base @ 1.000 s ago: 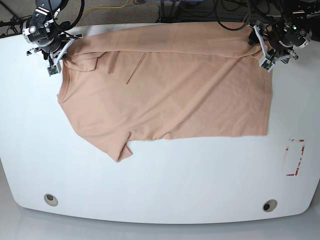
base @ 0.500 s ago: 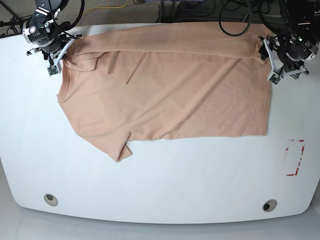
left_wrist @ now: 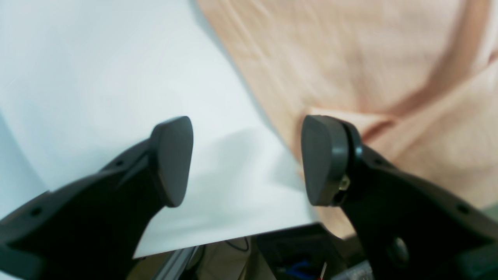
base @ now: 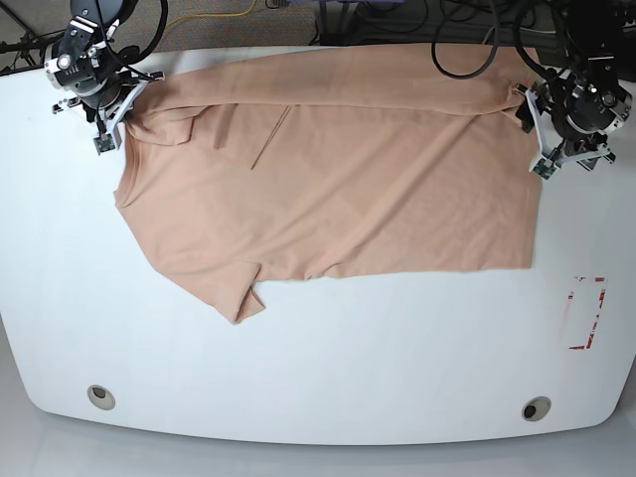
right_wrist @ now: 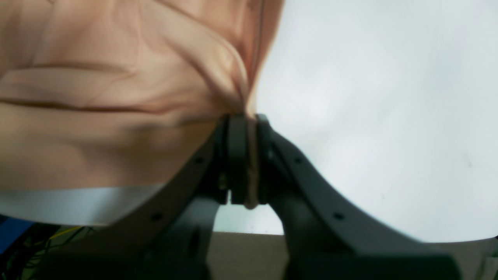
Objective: Fold the T-shirt properly
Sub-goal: 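Regrasp the shirt edge with the left gripper and adjust its hold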
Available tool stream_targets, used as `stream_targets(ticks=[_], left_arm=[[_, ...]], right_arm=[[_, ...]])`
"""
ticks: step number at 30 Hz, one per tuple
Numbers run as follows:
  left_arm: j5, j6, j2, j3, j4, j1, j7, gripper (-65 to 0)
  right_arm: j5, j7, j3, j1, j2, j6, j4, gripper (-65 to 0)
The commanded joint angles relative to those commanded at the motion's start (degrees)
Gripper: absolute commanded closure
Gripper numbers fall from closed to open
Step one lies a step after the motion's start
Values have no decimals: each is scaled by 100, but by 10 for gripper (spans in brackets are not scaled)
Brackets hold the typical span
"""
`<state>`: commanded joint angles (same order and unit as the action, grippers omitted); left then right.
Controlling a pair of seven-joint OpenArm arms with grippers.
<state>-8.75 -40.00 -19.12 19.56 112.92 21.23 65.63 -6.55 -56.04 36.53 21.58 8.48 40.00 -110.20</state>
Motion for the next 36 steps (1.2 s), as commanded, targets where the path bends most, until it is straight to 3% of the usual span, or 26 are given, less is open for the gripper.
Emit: stream_targets(ticks=[8, 25, 36], left_arm=[[-9, 0, 26, -9, 35, 316, 0, -408], [-1081, 0, -176, -255, 26, 686, -18, -408], [-756, 0, -176, -264, -9, 651, -26, -408]], right_arm=[[0, 0, 0, -44, 0, 0, 0, -6], [0, 0, 0, -44, 0, 0, 0, -6], [0, 0, 0, -35, 0, 0, 0, -6]])
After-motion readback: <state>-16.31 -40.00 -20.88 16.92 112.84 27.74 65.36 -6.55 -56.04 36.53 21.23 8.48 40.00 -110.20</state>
